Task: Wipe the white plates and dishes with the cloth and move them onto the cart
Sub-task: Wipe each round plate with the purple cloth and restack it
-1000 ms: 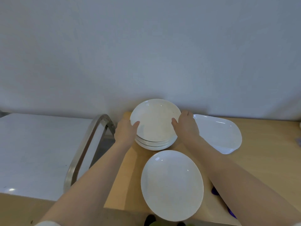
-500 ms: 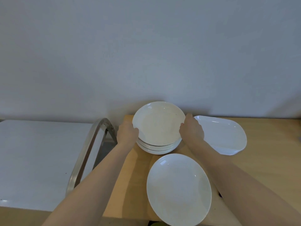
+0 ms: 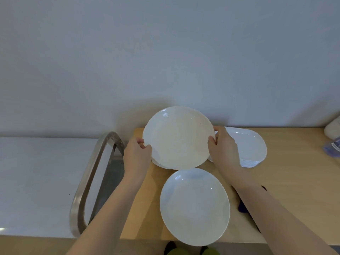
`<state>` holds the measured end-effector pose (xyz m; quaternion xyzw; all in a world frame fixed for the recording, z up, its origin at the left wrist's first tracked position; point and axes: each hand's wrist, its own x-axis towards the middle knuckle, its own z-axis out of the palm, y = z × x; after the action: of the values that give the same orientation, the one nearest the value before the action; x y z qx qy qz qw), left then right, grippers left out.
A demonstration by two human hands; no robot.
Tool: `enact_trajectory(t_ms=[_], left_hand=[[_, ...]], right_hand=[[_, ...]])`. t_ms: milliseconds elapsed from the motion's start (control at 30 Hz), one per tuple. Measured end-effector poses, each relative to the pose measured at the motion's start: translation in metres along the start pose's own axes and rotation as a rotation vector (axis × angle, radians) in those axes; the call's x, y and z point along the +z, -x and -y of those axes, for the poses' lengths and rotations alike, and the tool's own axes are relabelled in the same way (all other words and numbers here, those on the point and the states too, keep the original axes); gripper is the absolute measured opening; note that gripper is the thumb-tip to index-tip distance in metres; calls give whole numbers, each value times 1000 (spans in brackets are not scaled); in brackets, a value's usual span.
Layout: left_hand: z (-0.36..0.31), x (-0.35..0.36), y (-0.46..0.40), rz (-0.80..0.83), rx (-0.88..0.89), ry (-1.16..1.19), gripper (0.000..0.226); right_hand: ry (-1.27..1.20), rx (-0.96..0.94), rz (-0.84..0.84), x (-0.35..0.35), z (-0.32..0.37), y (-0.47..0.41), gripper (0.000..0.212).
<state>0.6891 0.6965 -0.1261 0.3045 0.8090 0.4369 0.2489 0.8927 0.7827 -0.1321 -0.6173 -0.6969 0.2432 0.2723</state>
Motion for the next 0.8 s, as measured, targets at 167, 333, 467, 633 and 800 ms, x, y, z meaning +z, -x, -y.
enact_trajectory(t_ms=[167,333,467,633,800], left_hand=[[0,-10,50,9,22,11,18],[21,-3,101,56,-59,29,20],[45,9,124,69,-96,-38,23],[69,26,134,100,-133,-164,15],[88,33,134,111,-147,-270,14]], right_hand=[[-108,15,-5,-19,-25,48,20],[-155,40,-23,-25,-61,95,15],[-137,49,-28,-22,-86,124,20],[-78,108,41,-11,-106,144,24],[-53,154,136,-3,-112,152,25]])
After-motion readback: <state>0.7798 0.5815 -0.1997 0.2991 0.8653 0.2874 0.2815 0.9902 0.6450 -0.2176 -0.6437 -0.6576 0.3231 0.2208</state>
